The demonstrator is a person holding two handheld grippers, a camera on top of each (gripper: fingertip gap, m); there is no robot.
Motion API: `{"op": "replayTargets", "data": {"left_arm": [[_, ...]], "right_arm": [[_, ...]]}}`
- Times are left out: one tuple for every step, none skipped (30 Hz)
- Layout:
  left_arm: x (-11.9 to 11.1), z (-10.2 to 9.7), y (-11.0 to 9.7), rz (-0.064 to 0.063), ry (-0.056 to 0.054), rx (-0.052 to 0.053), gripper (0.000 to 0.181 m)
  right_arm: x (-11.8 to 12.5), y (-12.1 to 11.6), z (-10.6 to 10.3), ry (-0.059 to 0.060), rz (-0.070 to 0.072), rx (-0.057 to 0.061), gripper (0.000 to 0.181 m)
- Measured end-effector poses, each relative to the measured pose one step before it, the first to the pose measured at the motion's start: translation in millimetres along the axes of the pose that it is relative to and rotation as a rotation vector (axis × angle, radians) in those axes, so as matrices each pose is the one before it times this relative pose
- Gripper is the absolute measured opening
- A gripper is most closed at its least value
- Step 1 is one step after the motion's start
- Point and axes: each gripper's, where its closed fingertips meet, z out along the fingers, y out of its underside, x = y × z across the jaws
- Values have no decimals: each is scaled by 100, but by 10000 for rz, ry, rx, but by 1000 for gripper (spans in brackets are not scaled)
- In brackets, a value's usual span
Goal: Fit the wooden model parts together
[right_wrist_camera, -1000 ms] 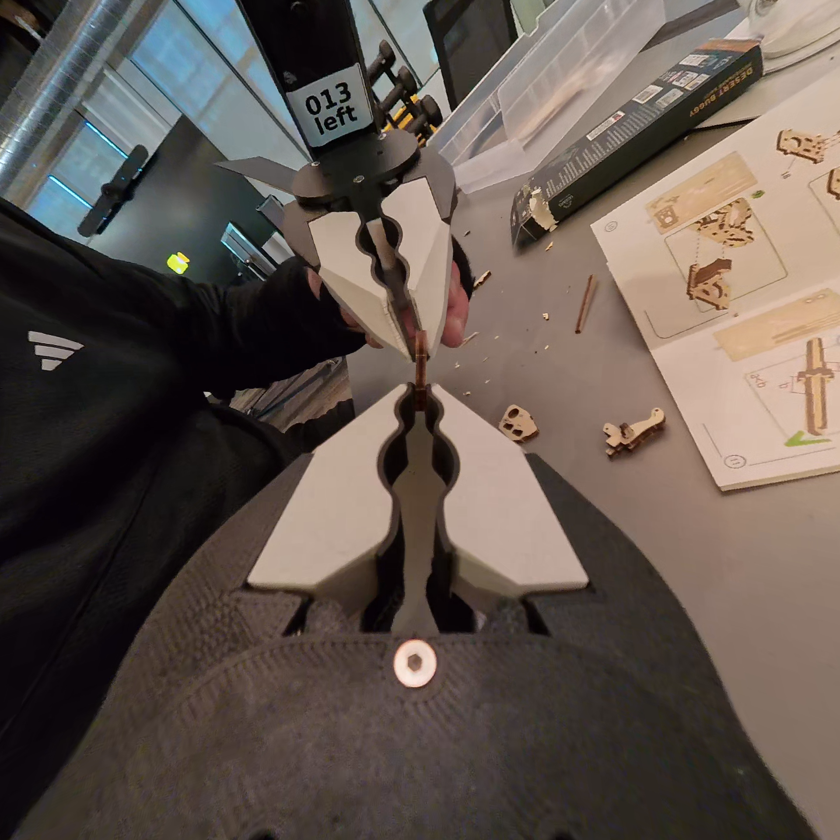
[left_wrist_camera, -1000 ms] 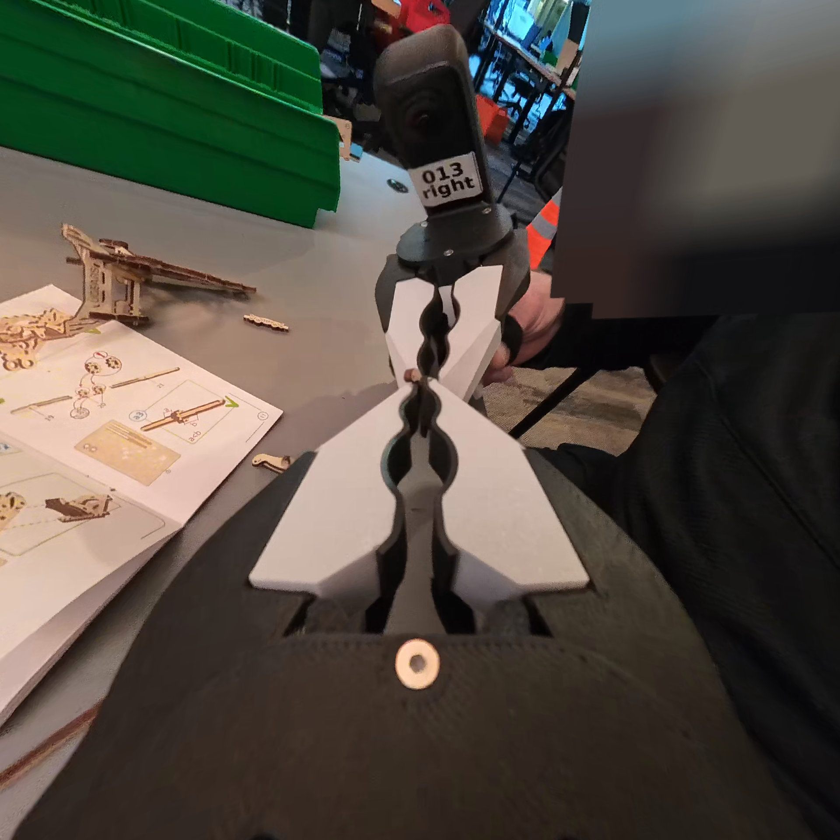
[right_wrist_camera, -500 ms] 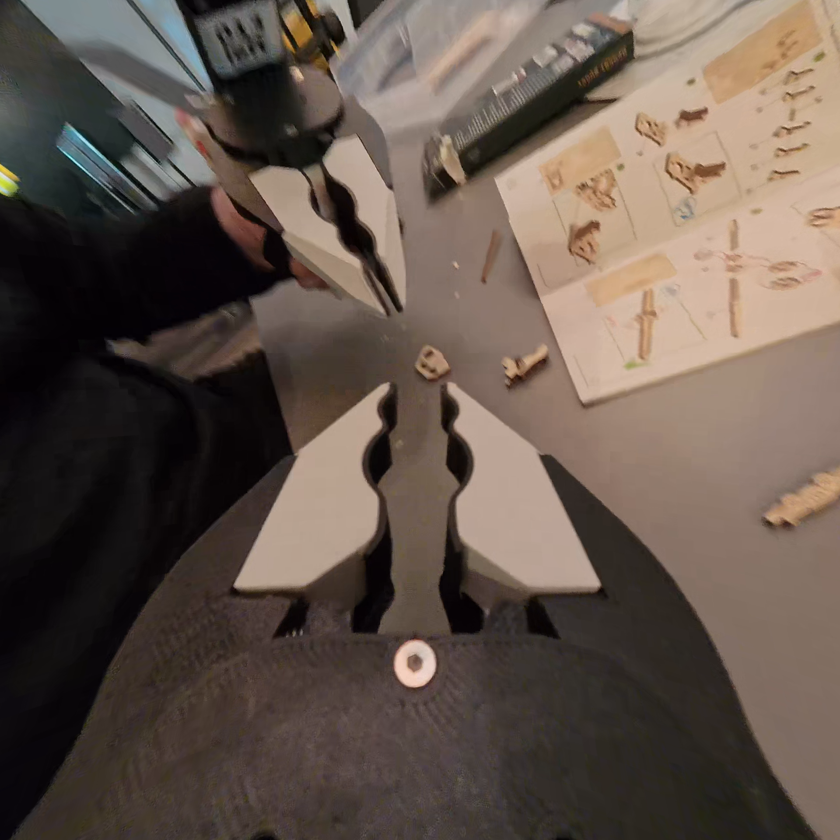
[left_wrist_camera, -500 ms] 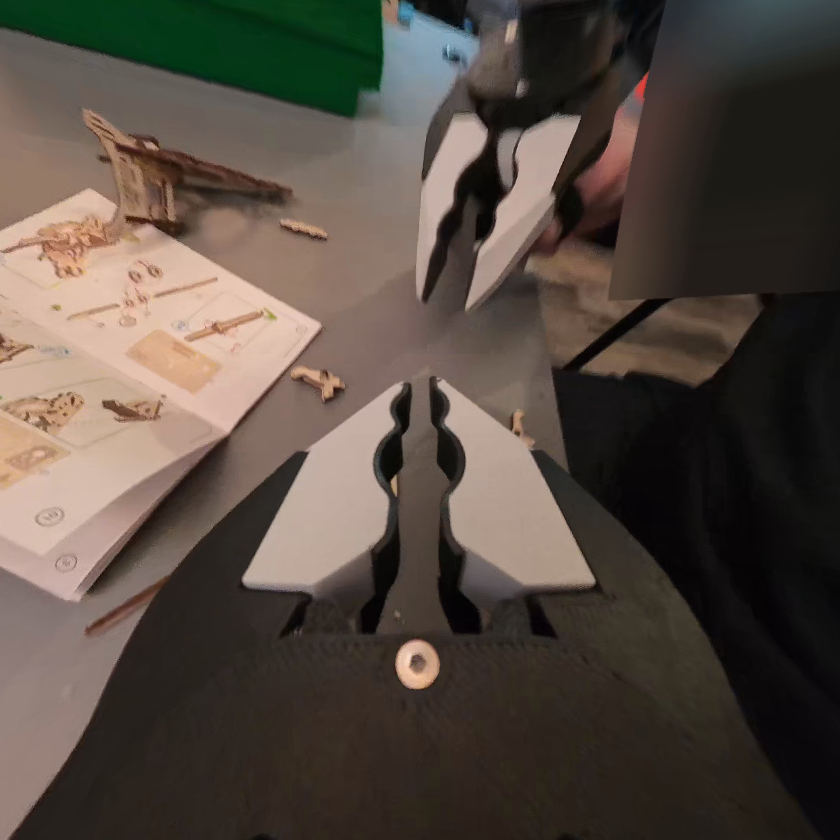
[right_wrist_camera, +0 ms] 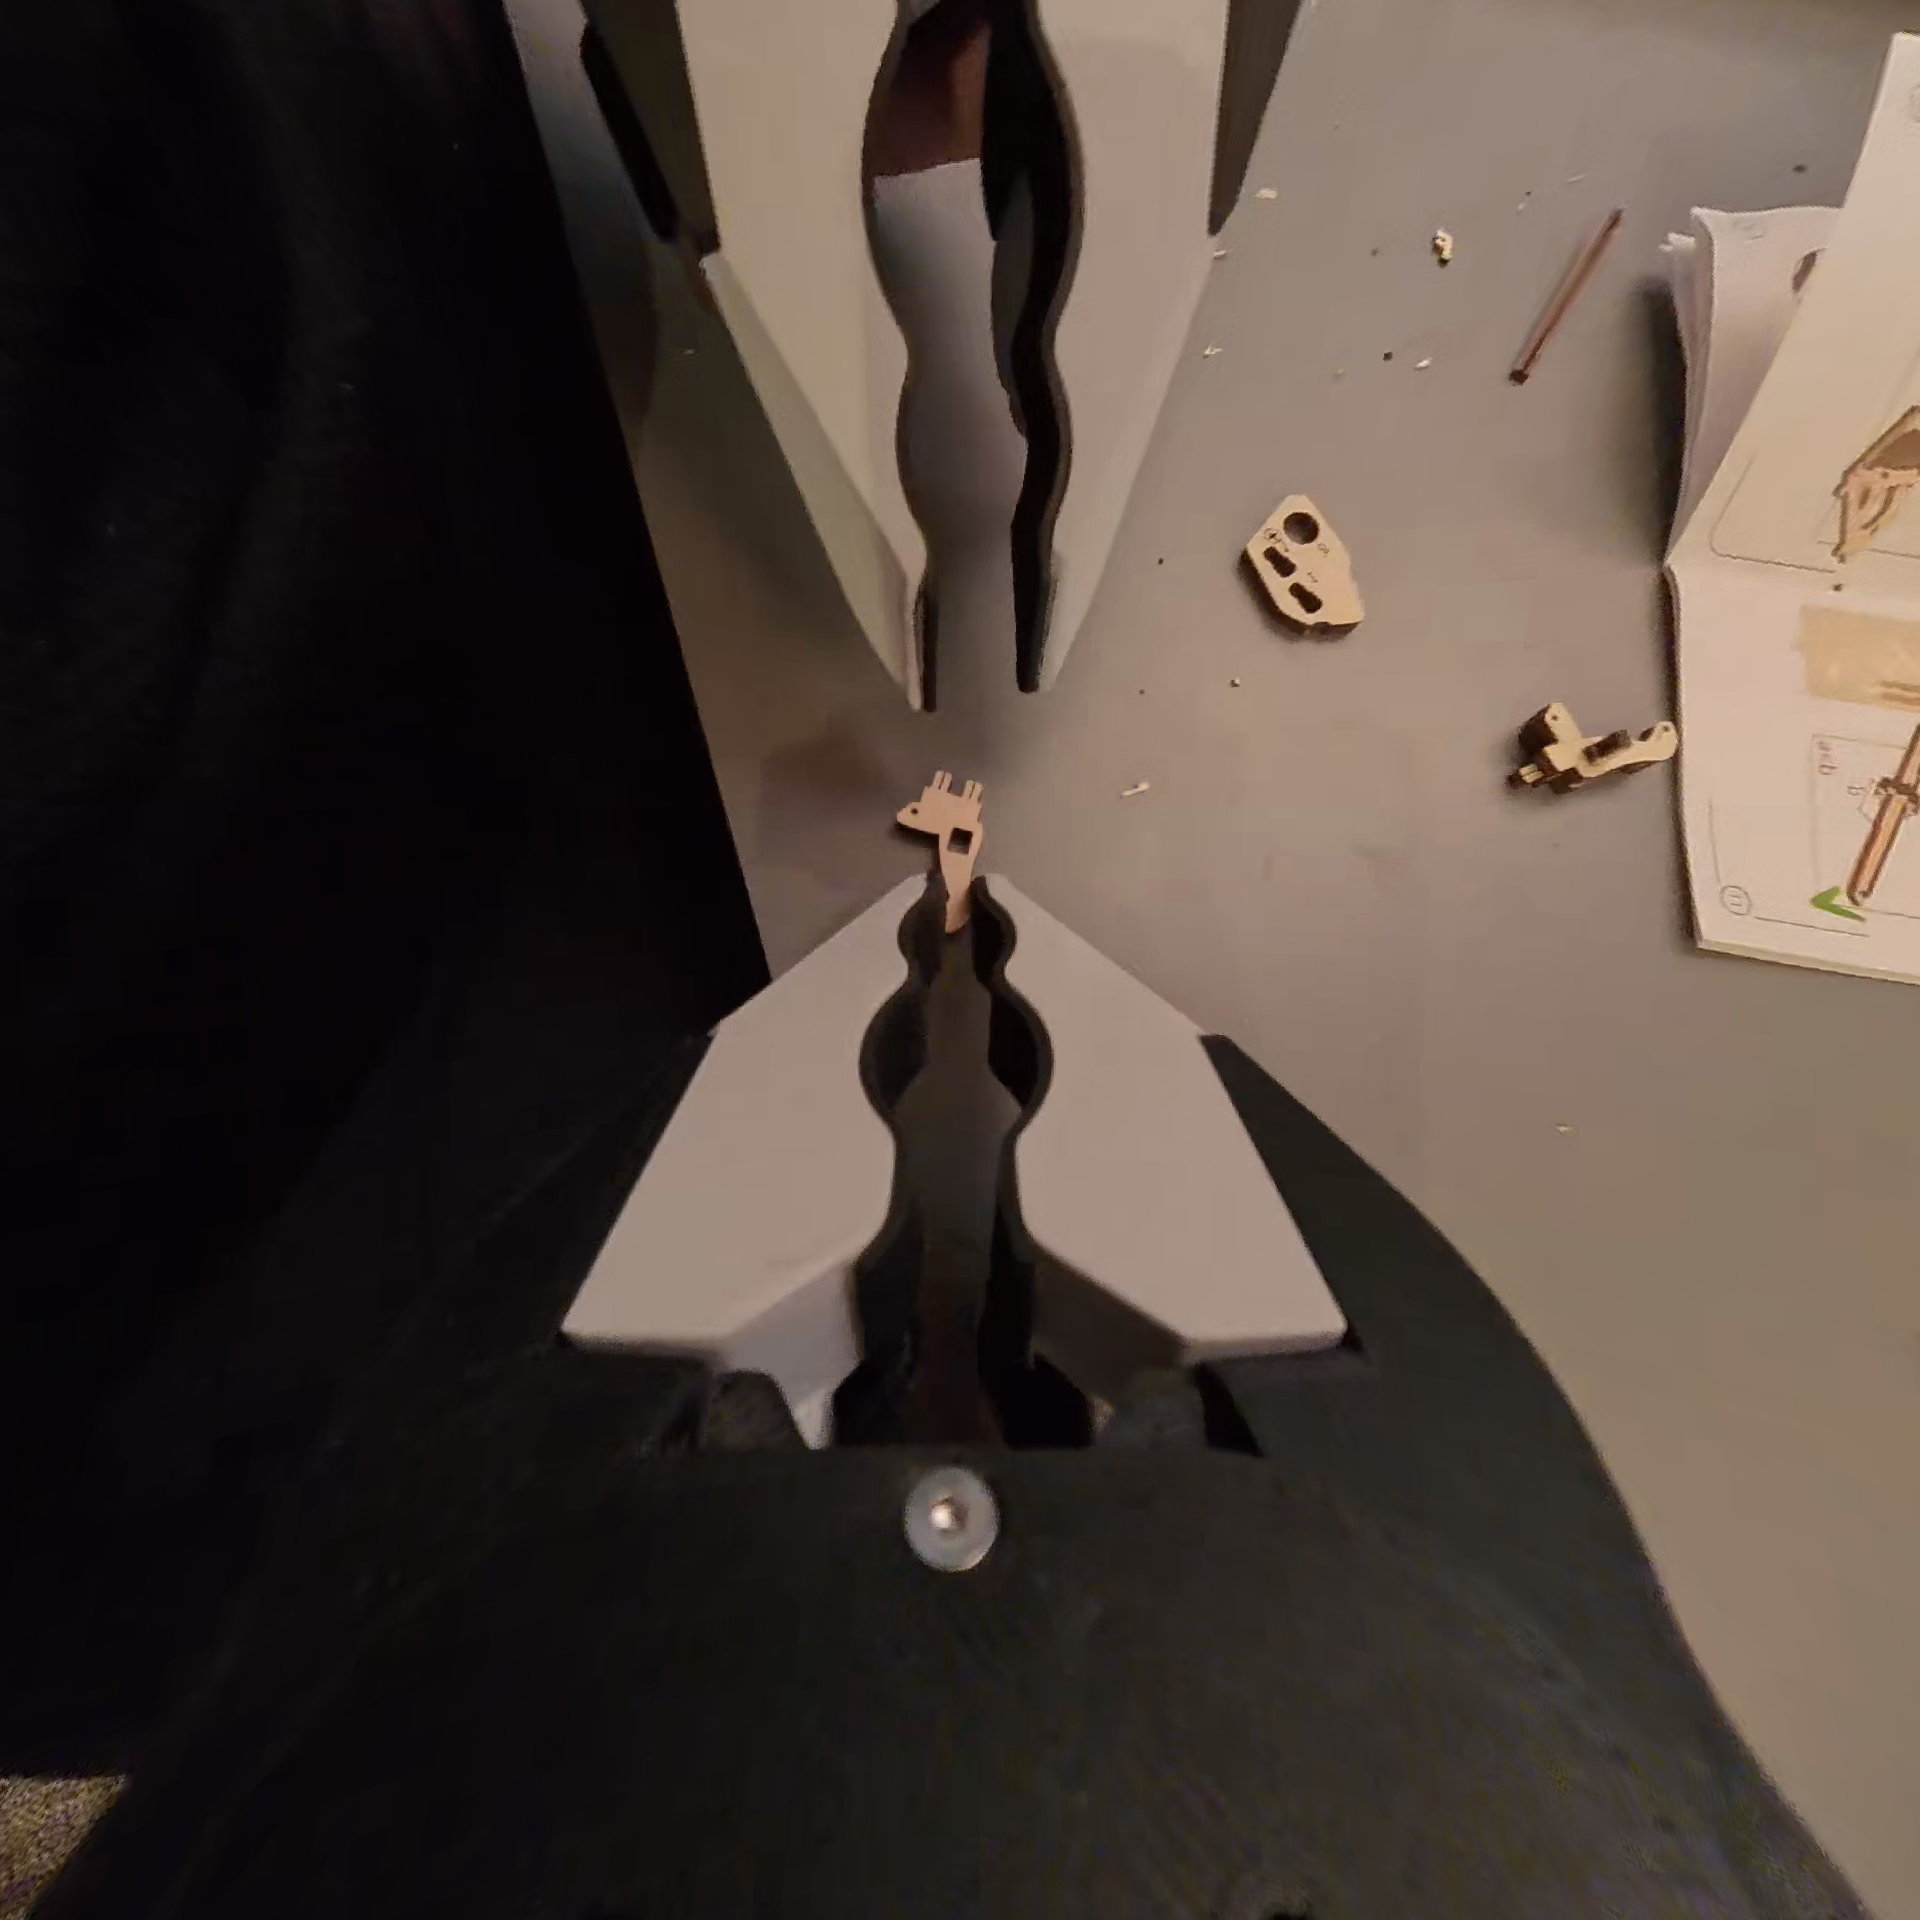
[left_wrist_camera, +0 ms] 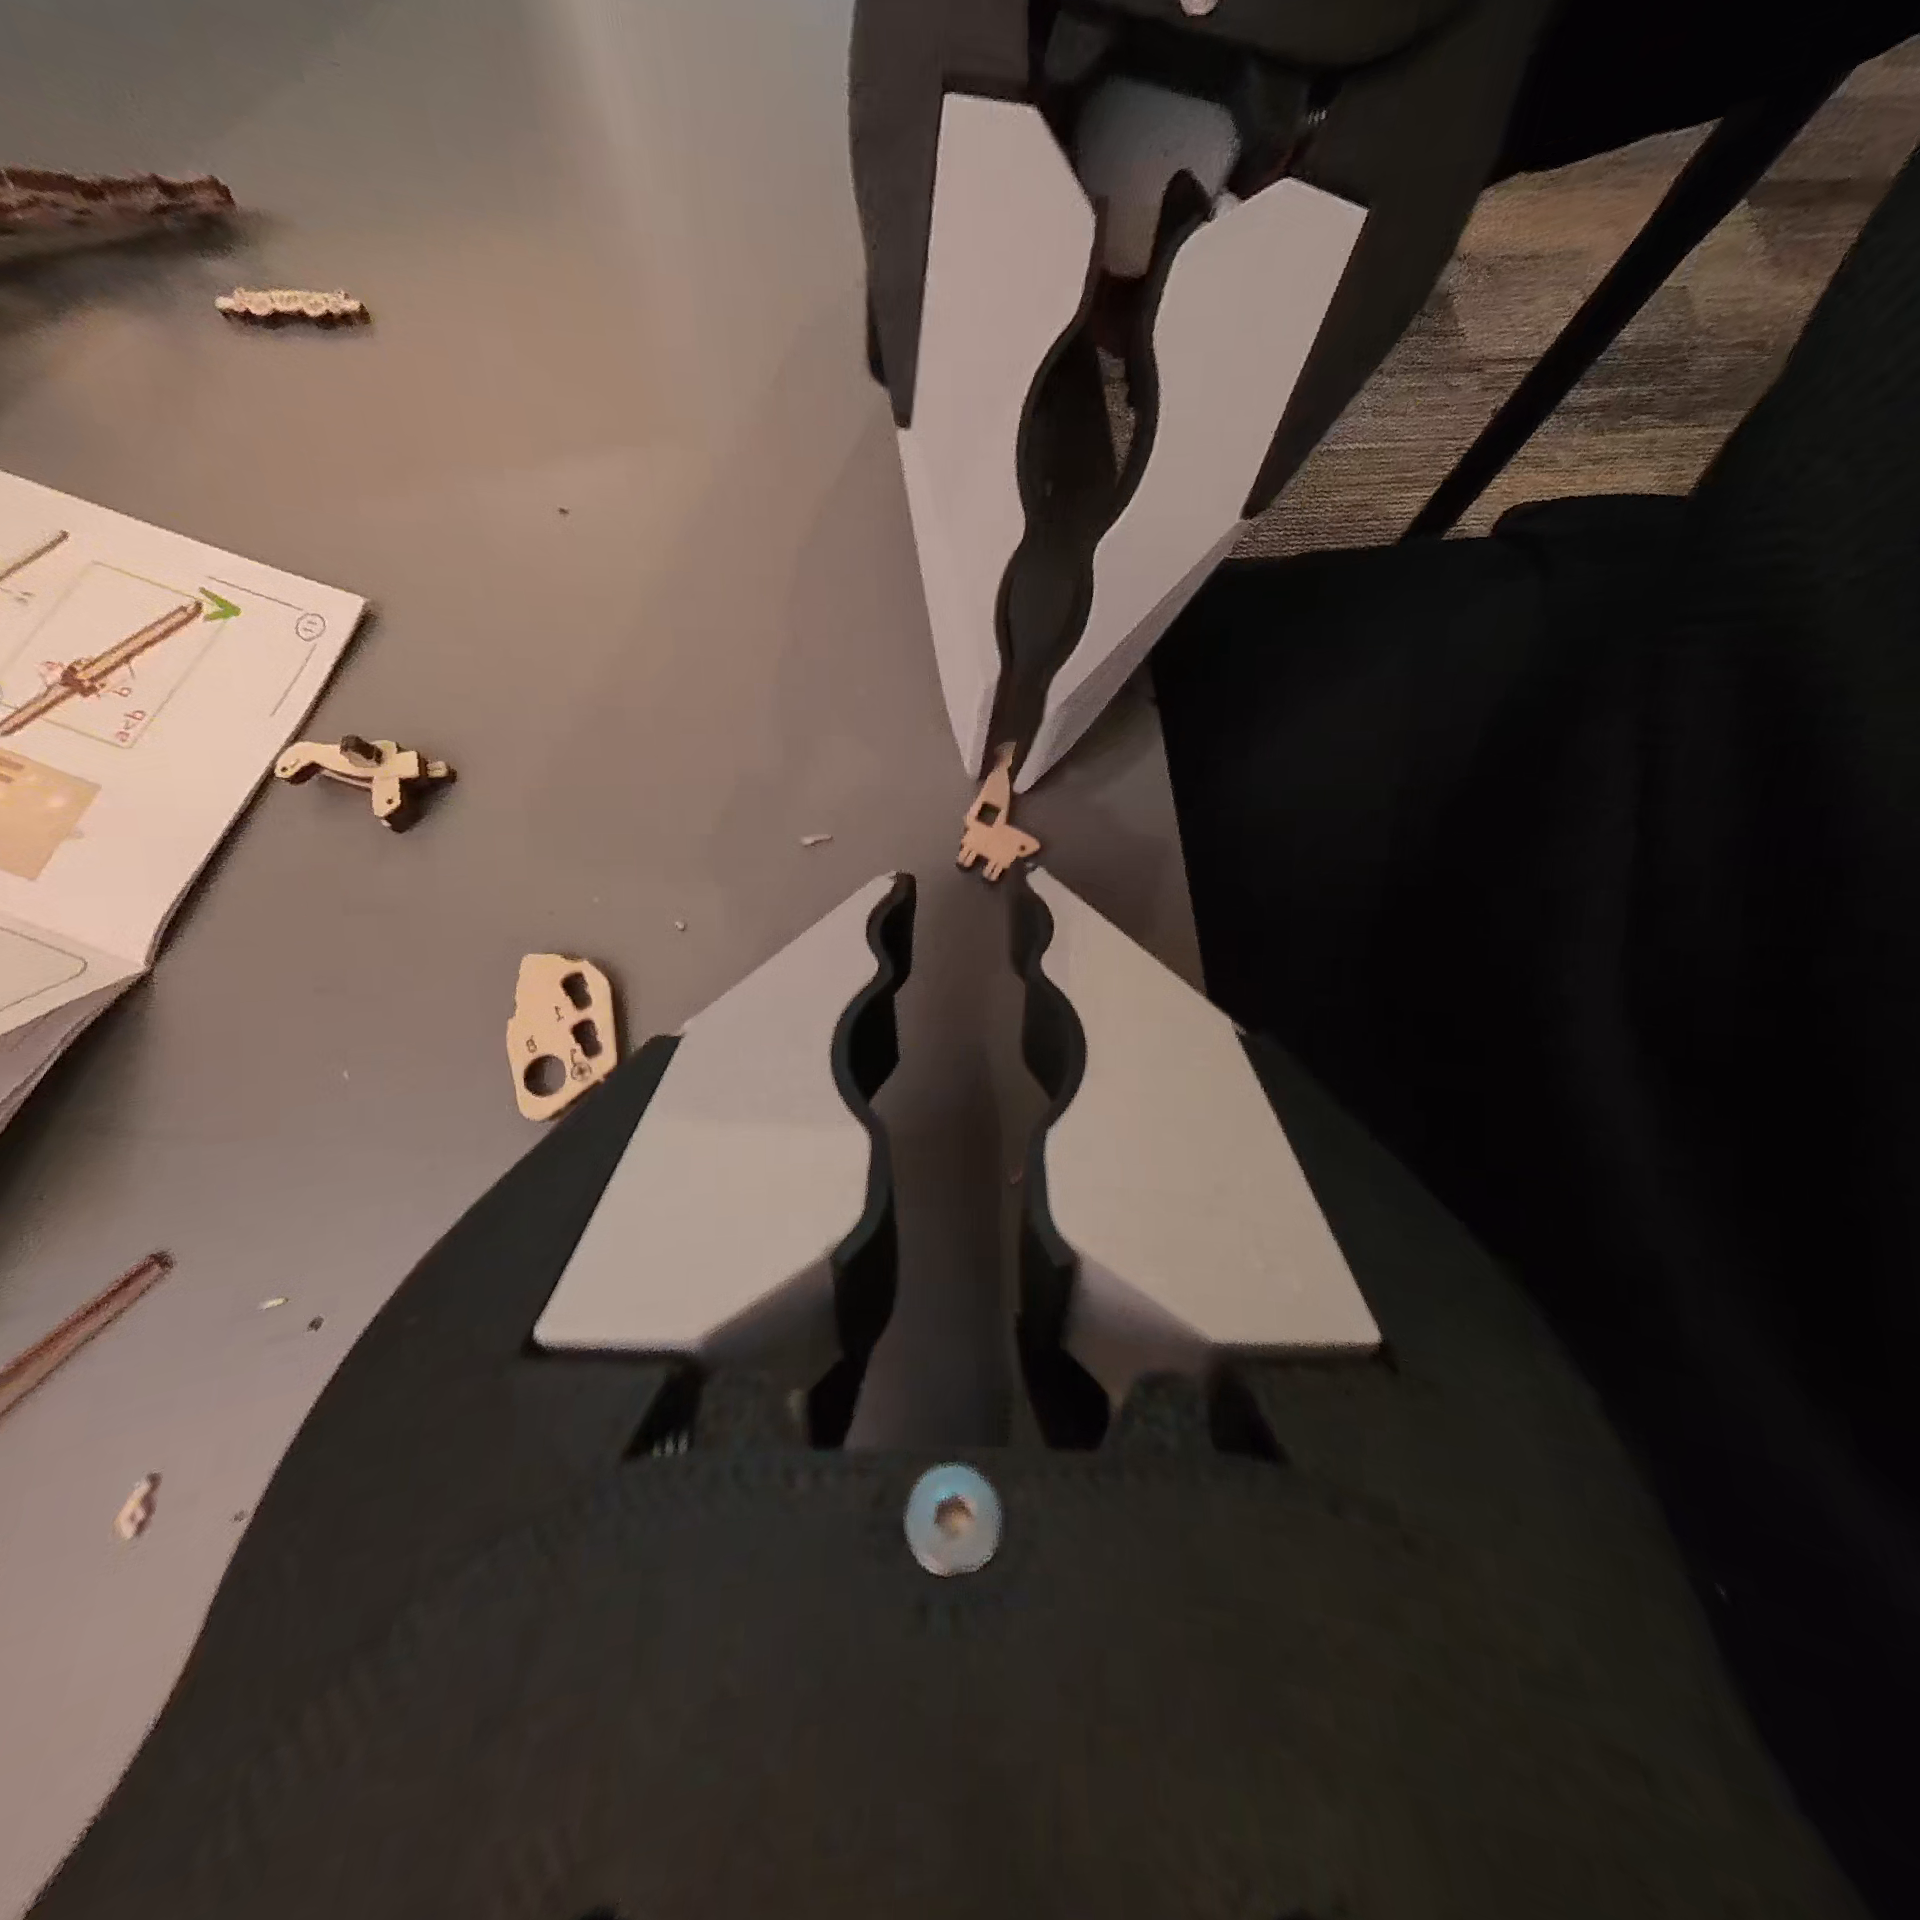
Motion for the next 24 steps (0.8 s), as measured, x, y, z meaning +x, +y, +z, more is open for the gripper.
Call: {"op": "replayTargets", "data": {"left_arm": [[20, 63, -142, 168, -179, 65, 18], [-108, 67, -123, 300, -297, 10, 24], [-272, -24, -174, 528, -448, 14, 28], [-329, -75, -213, 716, -531, 5, 28], [-52, 5, -96, 870, -366, -112, 29], [-214, 1, -196, 837, -479, -85, 27], [-64, -42, -446, 708, -330, 84, 23], [171, 40, -382, 511, -95, 56, 21], [-162, 67, -242, 422, -270, -20, 20], [-193, 33, -197, 407, -254, 6, 15], [65, 53, -142, 255, -9, 5, 6], [-180, 0, -140, 90, -122, 50, 4], [-101, -45, -114, -44, -14, 116, 3], [-129, -5, -33, -303, 35, 98, 1], [-460, -64, -93, -552, -96, 171, 1], [-478, -122, -240, -807, 20, 278, 1], [-509, -119, -260, -1137, 161, 294, 1], [-615, -163, -436, -1201, 141, 417, 2], [-514, -215, -585, -1045, 173, 502, 1], [-338, -183, -571, -906, 251, 428, 1], [-302, -154, -558, -790, 217, 395, 1], [-130, -127, -514, -707, 274, 370, 1], [22, -30, -387, -694, 340, 277, 1], [-100, -36, -343, -595, 201, 276, 1]], "right_arm": [[77, -1, -11, -4, 166, 11, 2], [134, -13, -58, -9, 201, 11, 2], [91, -151, -127, -114, 313, 124, 2], [-57, -338, -213, -371, 572, 258, 2], [-28, -397, -265, -463, 746, 272, 2], [13, -339, -283, -456, 720, 208, 1], [-54, -213, -232, -468, 619, 75, 1], [-11, -280, -247, -320, 421, 100, 1], [-17, -323, -234, -220, 301, 97, 1], [-144, -147, -168, -256, 232, -39, 1], [-37, -145, -140, -113, 81, -50, 1], [54, -156, -129, -18, 14, -34, 1], [3, -94, -130, -58, 27, -68, 0], [103, -304, -230, 14, -32, 84, 0], [140, -579, -365, 57, -126, 269, 0], [10, -698, -453, -10, -248, 357, 4], [61, -679, -454, 33, -280, 374, 16], [301, -491, -404, 162, -235, 265, 23], [340, -407, -279, 158, -215, 223, 25], [130, -480, -190, -7, -219, 306, 26], [109, -541, -136, -34, -121, 351, 23], [68, -465, -60, -69, -30, 281, 19], [-106, -406, 28, -143, -56, 200, 15], [-49, -325, 76, -54, -118, 128, 10]]}}
